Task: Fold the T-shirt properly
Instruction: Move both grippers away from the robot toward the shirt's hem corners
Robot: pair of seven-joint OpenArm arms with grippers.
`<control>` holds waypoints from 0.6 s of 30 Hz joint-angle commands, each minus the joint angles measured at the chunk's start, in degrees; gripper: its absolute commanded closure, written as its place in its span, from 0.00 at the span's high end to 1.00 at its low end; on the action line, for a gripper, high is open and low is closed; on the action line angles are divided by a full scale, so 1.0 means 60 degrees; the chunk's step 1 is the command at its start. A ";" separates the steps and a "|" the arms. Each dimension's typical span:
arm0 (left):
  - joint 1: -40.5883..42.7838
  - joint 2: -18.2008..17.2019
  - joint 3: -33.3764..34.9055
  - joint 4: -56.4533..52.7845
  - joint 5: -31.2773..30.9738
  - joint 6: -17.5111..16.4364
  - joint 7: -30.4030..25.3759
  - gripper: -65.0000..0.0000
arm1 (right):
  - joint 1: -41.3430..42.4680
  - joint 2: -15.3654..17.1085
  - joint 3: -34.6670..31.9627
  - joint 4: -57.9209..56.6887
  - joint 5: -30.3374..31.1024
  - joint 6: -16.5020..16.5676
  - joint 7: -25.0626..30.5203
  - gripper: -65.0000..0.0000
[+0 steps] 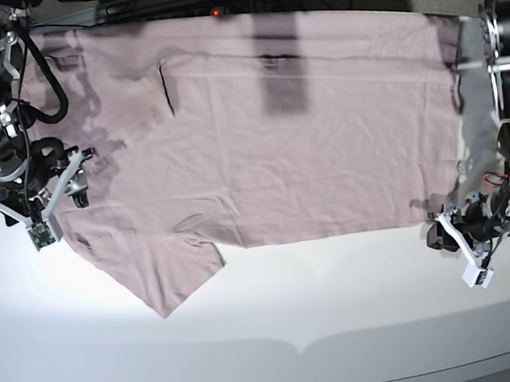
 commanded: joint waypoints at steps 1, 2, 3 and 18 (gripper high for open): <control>-0.0561 -0.0164 0.0178 -0.0226 0.0186 0.0011 -0.0335 0.30 | 0.0106 0.0146 0.0076 0.0171 0.0058 -0.0047 0.0025 0.57; -0.0769 -0.0164 0.0401 -0.0579 0.0499 0.0015 -0.0404 0.30 | 0.0109 0.0146 0.0076 0.0171 0.0058 -0.0047 -0.0058 0.57; -0.0951 -0.0164 0.0616 -0.0889 0.0801 0.0015 -0.0455 0.30 | 0.0109 0.0146 0.0076 0.0171 0.0058 -0.0047 -0.0124 0.57; -0.1348 -0.0171 0.1657 -0.2127 0.0754 0.0018 -0.1086 0.30 | 0.0109 0.0146 0.0076 0.0171 0.0798 -0.0044 -0.0554 0.57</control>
